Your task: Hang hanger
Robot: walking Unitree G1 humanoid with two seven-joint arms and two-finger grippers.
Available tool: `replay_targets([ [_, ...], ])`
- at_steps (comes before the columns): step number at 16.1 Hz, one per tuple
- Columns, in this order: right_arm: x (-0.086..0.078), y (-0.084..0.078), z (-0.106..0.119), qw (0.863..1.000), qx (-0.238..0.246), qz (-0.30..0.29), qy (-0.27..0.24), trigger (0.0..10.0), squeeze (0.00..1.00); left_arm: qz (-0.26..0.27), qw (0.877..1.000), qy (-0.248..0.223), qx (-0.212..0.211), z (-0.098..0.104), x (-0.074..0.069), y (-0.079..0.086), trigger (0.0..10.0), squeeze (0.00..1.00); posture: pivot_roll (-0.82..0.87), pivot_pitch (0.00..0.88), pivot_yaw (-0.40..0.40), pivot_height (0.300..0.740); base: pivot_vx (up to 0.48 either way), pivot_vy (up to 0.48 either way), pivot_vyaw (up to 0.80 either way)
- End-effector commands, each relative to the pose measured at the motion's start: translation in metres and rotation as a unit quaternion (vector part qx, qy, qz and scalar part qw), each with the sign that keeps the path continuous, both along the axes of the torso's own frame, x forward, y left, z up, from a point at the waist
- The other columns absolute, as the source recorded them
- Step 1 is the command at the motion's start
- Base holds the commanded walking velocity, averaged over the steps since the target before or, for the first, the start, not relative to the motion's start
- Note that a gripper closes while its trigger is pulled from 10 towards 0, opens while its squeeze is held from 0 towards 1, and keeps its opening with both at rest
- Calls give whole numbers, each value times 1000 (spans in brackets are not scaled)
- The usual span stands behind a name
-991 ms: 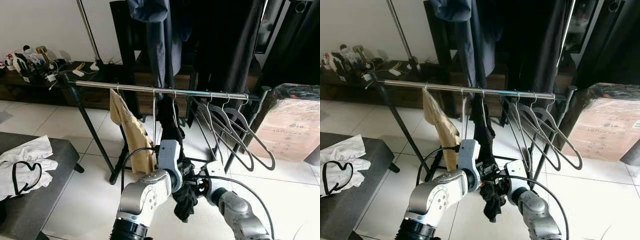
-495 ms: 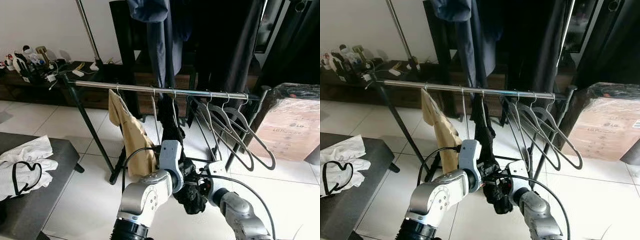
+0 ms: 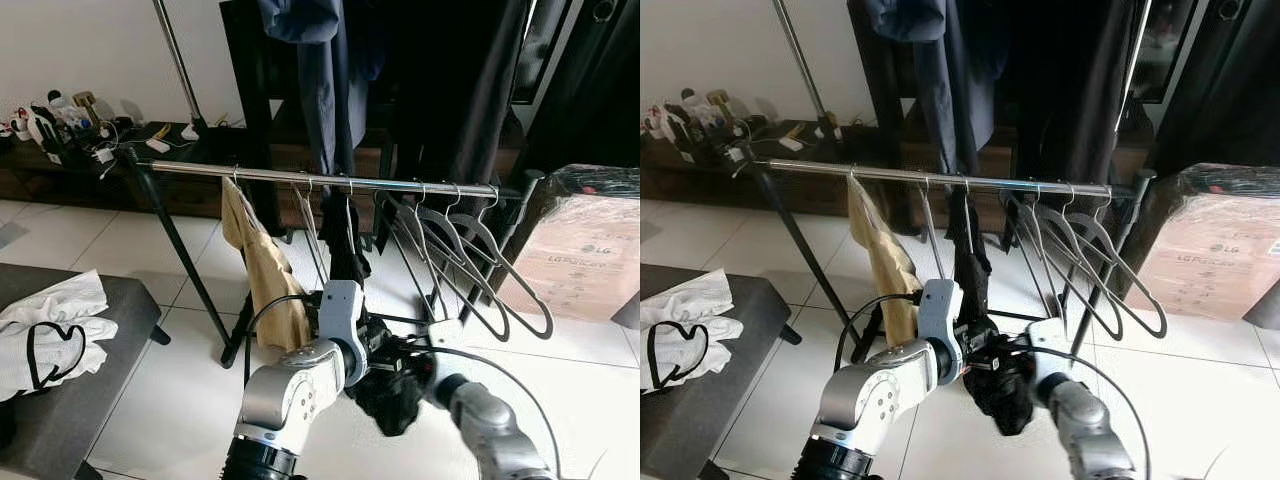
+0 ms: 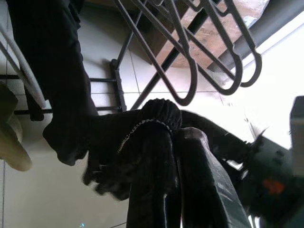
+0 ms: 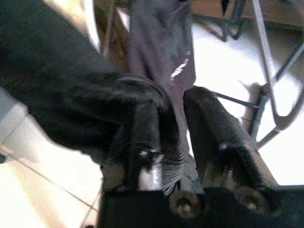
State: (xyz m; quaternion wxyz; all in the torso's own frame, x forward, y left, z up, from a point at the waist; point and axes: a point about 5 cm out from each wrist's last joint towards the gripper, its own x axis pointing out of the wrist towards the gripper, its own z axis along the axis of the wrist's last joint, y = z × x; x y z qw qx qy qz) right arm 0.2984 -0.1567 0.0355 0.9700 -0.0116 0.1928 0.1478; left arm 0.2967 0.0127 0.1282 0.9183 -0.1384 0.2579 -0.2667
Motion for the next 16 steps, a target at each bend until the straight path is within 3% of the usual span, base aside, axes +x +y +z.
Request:
replay_targets([
  [1,-2,-8,-2,1000,-14,-18,6,0,0,0,1000,-6,24,1,2,-3,10000,0,-42,84,28,740,0,0,0],
  [3,-3,-18,1,999,-34,-31,0,0,0,19,996,-19,83,-5,6,6,10000,0,-47,82,27,740,0,0,0],
  [8,0,-15,14,998,-11,-48,-28,0,0,-9,994,-12,109,-13,3,4,10000,0,-49,79,26,740,0,0,0],
  [10,-3,-9,11,1000,-17,-18,-19,0,0,-14,994,-19,104,-11,3,2,10000,0,-46,79,27,740,0,0,0],
  [11,-11,-1,4,999,-18,44,14,0,0,-13,995,-17,100,-10,3,3,10000,0,-46,79,28,740,0,0,0],
  [12,-15,1,2,997,-26,70,28,1922,0,-12,995,-16,99,-10,3,3,10000,0,-47,80,28,740,0,0,0],
  [13,-23,1,-4,992,-49,107,54,10000,635,-12,995,-16,98,-10,3,4,10000,0,-49,81,29,740,0,0,0],
  [14,-27,-1,-7,990,-56,113,65,10000,635,-10,995,-15,93,-10,4,4,10000,0,-50,82,29,740,0,0,0],
  [15,-26,-4,-6,992,-38,98,66,10000,1000,-9,996,-14,87,-9,4,3,10000,0,-52,83,31,740,0,0,0],
  [16,-27,-2,-3,992,-19,106,63,10000,1000,-9,997,-12,78,-8,4,2,10000,0,-55,84,35,740,0,0,0],
])
